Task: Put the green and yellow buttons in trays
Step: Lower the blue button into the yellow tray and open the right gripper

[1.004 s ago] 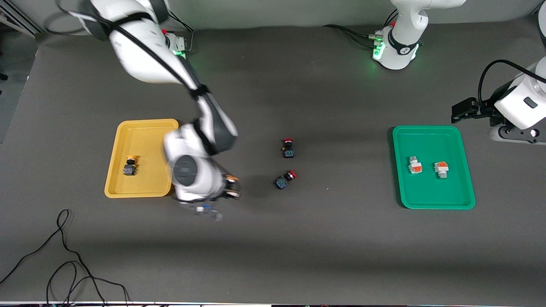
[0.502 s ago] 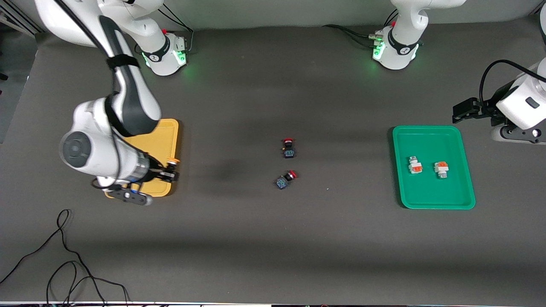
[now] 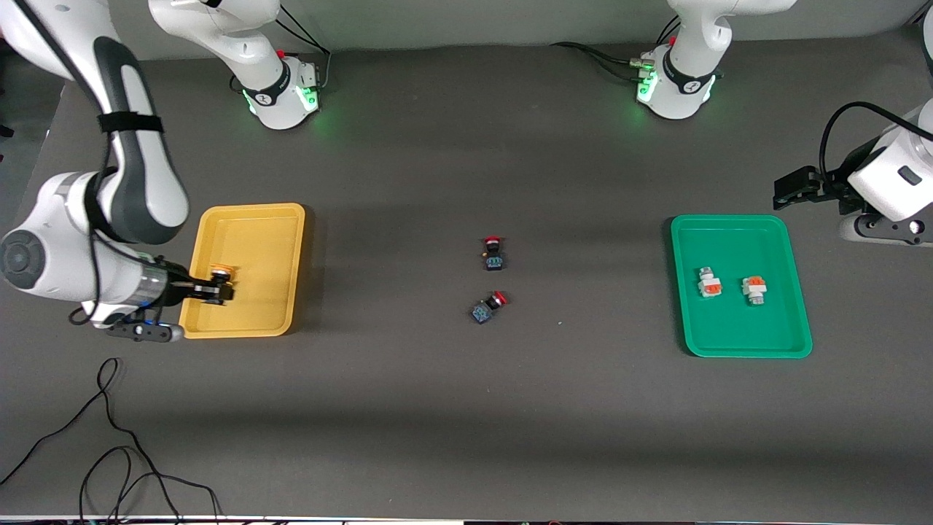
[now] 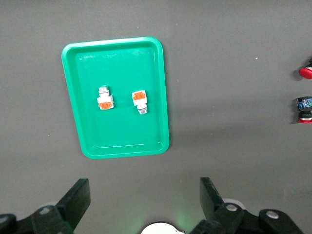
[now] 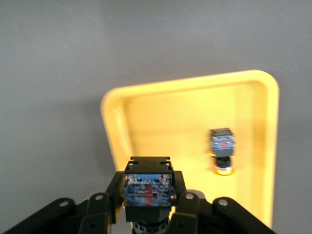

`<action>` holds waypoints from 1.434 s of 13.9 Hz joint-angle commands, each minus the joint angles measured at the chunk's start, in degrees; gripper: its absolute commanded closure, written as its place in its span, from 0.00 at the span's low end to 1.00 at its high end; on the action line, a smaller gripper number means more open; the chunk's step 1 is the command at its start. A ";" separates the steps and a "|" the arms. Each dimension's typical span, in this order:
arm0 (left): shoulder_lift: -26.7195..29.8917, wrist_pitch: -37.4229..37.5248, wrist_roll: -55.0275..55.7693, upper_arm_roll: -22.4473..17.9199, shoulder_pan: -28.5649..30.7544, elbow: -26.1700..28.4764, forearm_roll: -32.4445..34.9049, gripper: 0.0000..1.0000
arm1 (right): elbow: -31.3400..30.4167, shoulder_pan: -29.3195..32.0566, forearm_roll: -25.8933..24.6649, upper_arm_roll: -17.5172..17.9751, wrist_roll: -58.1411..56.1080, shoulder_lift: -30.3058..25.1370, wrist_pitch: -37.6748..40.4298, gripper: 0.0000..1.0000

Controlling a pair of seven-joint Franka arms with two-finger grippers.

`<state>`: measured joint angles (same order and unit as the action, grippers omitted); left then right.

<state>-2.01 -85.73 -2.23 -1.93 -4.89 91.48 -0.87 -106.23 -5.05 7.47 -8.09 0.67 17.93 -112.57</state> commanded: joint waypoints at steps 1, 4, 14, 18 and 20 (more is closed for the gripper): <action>1.13 0.91 0.03 -0.09 -0.12 0.01 0.17 0.00 | -2.84 0.66 -1.93 1.24 -1.73 1.83 -2.47 1.00; 0.96 0.30 0.03 -0.09 -0.03 0.10 0.25 0.00 | -6.09 0.14 -1.93 1.23 -1.73 4.91 -8.96 1.00; 0.96 0.47 0.03 -0.09 -0.03 0.01 0.25 0.00 | -6.45 -0.39 -0.88 1.23 0.29 11.08 -13.20 0.05; 0.96 0.65 0.03 -0.09 -0.03 0.01 0.25 0.00 | -4.09 -0.13 -0.97 1.15 0.47 5.46 -9.09 0.00; 0.96 0.74 0.03 -0.09 -0.03 0.01 0.25 0.00 | -0.58 0.04 -0.97 1.15 0.38 3.17 -2.95 0.00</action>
<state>-1.78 -85.73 -2.24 -1.94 -4.89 91.49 -0.84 -109.17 -5.17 6.73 -6.99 -0.02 24.70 -121.09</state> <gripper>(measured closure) 0.000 0.044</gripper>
